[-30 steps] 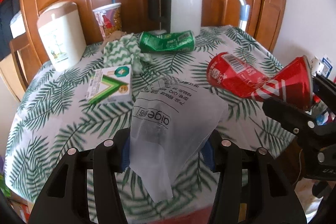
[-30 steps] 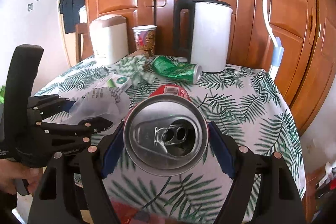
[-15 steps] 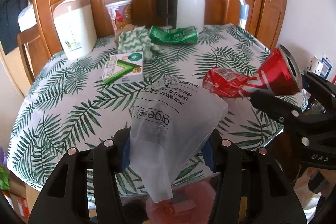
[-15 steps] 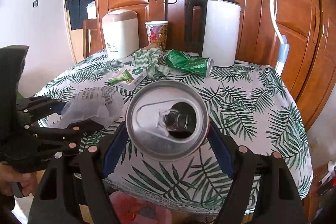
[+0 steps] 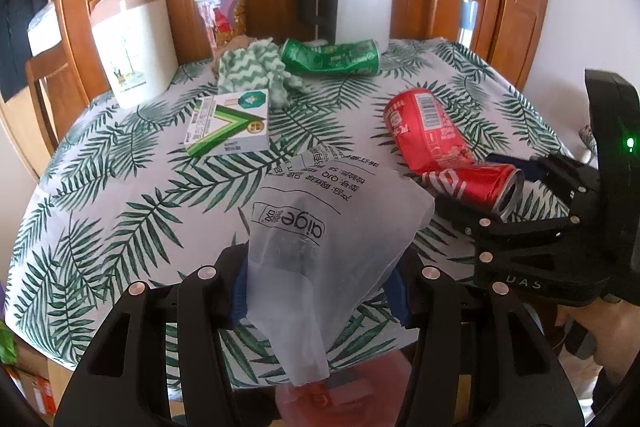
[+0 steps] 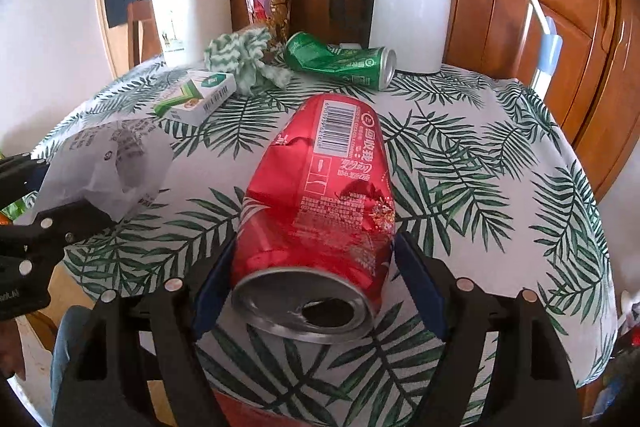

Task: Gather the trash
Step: 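Carry the red cola can down toward the pink-lined bin with the right tool, then open the right tool to drop the cola can into the bin, then raise both tools back up above the table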

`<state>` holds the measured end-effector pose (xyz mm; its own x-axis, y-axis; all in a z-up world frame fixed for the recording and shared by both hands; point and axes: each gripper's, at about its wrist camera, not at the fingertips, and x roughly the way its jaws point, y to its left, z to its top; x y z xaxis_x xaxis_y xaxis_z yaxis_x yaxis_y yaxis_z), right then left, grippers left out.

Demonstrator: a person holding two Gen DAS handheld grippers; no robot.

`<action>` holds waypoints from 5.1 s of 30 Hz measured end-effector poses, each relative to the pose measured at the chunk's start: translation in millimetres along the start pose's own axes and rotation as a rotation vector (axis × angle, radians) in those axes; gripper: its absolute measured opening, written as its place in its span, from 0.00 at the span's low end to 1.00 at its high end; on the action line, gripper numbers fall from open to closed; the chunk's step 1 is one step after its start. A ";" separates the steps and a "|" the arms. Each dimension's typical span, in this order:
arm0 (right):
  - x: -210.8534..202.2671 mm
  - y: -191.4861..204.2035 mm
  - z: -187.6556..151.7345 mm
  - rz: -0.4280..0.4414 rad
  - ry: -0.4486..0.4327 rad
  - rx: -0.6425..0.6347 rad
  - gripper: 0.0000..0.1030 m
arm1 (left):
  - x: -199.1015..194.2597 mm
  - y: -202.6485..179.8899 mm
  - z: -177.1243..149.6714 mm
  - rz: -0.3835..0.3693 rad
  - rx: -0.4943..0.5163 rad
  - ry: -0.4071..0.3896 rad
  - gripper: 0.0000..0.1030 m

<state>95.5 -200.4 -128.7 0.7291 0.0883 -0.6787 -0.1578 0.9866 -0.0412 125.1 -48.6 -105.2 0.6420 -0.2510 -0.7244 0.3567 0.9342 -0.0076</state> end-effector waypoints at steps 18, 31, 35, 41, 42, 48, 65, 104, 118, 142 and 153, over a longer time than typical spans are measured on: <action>19.0 5.9 16.8 0.039 0.063 -0.005 0.82 | 7.6 -0.5 2.6 -0.004 0.000 0.011 0.51; -48.3 11.4 -4.2 0.072 -0.057 -0.018 0.82 | -7.6 0.7 -10.1 -0.014 0.003 0.003 0.51; -78.2 20.2 -22.4 0.104 -0.080 -0.026 0.82 | -26.0 -1.2 -23.4 -0.019 0.015 -0.006 0.51; -108.6 33.3 -57.0 0.163 -0.082 -0.014 0.82 | -65.5 -6.0 -64.0 -0.034 0.034 -0.003 0.51; -111.4 36.1 -64.4 0.170 -0.072 -0.015 0.82 | -70.6 -6.8 -72.2 -0.036 0.032 0.003 0.51; -116.1 55.2 -110.2 0.211 -0.013 -0.022 0.82 | -83.3 -12.8 -121.6 -0.056 0.028 0.066 0.51; 20.0 83.9 -240.7 0.240 0.382 -0.050 0.82 | 89.1 -2.3 -264.1 -0.069 -0.006 0.506 0.51; 185.1 117.7 -312.9 0.286 0.708 -0.084 0.92 | 182.7 50.4 -308.8 0.099 -0.178 0.660 0.65; 92.4 80.7 -268.8 0.231 0.492 -0.044 0.95 | 126.1 22.9 -276.5 0.097 -0.058 0.504 0.77; -76.5 6.9 -34.2 0.062 -0.110 -0.040 0.95 | -40.4 38.3 -10.5 0.120 -0.020 -0.055 0.94; -27.8 -7.9 18.6 0.072 -0.104 -0.026 0.95 | 61.4 64.2 62.6 0.157 -0.063 0.042 0.94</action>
<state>88.9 -208.1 -95.9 0.7802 0.1735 -0.6010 -0.2283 0.9735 -0.0153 229.9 -19.9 -106.9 0.6567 -0.0914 -0.7486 0.2105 0.9754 0.0656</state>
